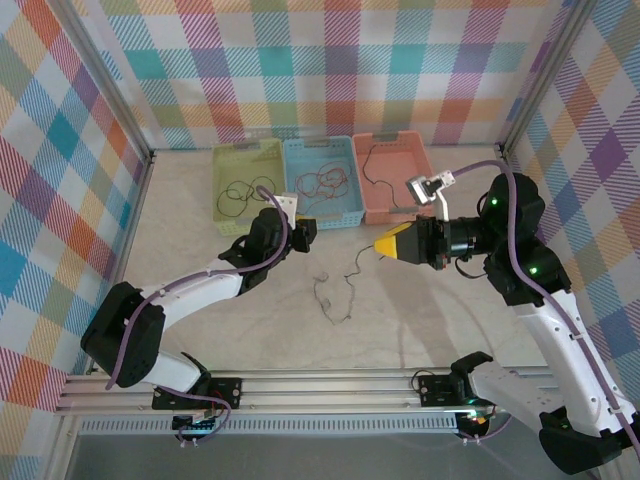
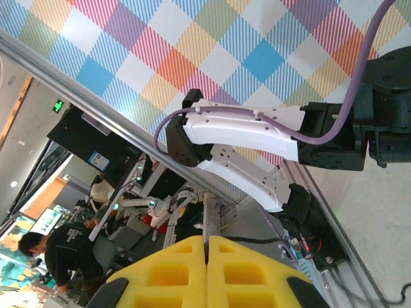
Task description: Untangle the cables
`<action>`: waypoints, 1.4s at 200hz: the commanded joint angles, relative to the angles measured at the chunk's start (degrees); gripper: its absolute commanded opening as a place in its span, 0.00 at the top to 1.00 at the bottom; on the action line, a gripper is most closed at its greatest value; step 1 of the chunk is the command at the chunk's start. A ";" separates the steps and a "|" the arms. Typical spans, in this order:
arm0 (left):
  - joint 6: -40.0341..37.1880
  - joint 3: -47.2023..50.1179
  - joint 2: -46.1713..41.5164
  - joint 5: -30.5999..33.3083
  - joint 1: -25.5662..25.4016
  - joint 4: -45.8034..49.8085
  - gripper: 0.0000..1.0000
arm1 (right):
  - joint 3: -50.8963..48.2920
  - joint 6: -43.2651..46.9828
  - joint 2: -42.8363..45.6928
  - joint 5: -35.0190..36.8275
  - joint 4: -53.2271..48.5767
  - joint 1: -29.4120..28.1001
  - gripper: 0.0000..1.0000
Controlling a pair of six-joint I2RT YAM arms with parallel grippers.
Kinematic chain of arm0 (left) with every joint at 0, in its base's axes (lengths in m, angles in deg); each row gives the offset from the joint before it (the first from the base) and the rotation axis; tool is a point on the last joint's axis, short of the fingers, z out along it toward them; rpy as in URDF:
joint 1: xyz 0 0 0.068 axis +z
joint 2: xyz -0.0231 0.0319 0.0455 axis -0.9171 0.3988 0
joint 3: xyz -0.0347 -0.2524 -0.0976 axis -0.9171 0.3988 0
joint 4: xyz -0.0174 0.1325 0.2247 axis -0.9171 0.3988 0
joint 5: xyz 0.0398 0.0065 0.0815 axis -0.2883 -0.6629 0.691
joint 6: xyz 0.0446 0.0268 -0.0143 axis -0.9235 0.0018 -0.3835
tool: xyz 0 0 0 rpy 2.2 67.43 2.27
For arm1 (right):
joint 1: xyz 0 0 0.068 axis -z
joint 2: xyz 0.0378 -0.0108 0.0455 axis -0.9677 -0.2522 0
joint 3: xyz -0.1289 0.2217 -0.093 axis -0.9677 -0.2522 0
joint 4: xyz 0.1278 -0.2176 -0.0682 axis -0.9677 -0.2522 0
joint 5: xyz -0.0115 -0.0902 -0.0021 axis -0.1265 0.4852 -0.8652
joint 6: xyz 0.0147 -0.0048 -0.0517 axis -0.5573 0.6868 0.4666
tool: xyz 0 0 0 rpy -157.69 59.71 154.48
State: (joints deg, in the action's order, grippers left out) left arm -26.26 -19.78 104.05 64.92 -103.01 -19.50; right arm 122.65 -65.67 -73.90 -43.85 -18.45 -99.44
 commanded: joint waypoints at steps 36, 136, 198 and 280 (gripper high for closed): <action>1.62 1.17 -6.30 -7.87 1.36 1.19 0.66 | 0.38 0.64 0.30 4.71 2.14 -0.14 1.00; 1.21 6.28 -16.14 -30.89 -4.65 -0.56 0.29 | -0.40 -1.34 -4.60 12.79 6.71 -0.11 1.00; -1.87 4.98 -11.50 -32.56 -7.89 -4.15 0.24 | 0.95 -2.61 -6.64 12.86 7.68 -0.12 1.00; 1.34 11.11 -12.02 -28.83 -9.26 -8.06 0.27 | 3.95 -1.91 -7.27 19.48 6.05 0.54 1.00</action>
State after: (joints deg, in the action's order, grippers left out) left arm -26.52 -12.41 93.67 34.17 -111.45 -23.35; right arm 124.64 -67.53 -81.03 -27.26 -13.90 -99.33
